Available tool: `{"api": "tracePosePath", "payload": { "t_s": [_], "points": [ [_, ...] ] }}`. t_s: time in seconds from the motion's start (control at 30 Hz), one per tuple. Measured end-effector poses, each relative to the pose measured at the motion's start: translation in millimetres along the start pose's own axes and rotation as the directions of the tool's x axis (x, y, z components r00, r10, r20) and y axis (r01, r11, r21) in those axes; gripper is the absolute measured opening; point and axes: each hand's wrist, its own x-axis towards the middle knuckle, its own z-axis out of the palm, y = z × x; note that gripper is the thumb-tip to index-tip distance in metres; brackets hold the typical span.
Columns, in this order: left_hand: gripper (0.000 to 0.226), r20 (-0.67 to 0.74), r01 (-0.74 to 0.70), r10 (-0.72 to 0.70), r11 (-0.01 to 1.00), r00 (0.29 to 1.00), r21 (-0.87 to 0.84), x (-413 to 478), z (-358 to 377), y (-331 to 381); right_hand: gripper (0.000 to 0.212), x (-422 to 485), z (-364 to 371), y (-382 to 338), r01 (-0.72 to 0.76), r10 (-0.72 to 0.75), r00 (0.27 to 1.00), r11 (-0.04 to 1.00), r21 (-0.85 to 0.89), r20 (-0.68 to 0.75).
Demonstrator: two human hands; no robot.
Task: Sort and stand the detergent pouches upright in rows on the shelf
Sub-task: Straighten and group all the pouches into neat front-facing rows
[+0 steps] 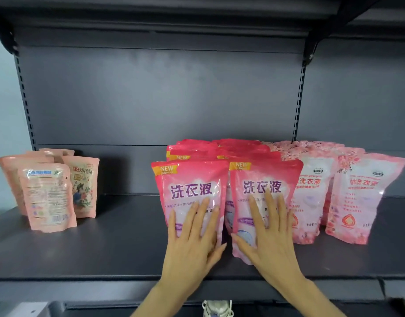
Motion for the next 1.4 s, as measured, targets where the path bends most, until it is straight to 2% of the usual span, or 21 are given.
{"api": "tracePosePath", "payload": {
  "t_s": [0.17,0.4,0.7,0.87,1.07,1.4],
  "points": [
    [0.081,0.043,-0.025,0.023,0.999,0.999,0.033,11,16,-8,0.079,11,10,4,-0.022,0.024,0.997,1.0,-0.02,0.072],
    [0.076,0.023,-0.042,0.042,0.999,0.999,0.013,20,47,-28,0.076,26,27,5,-0.079,0.096,0.991,0.982,-0.17,0.094],
    [0.073,0.062,-0.085,0.086,0.996,0.994,-0.026,18,31,-27,0.077,19,22,5,-0.044,0.058,0.994,0.987,-0.156,0.089],
    [0.075,0.112,0.027,-0.018,0.996,0.994,-0.085,11,14,-25,0.074,11,15,3,-0.036,0.053,0.995,0.983,-0.182,0.088],
    [0.068,0.196,-0.047,0.064,0.995,0.978,-0.092,5,2,-27,0.073,7,7,-4,-0.049,0.07,0.992,0.981,-0.189,0.109],
    [0.068,0.316,-0.114,0.147,0.986,0.937,-0.121,-11,-23,-52,0.065,8,-16,-37,0.084,-0.065,0.988,0.988,-0.131,0.142]
  ]
}}
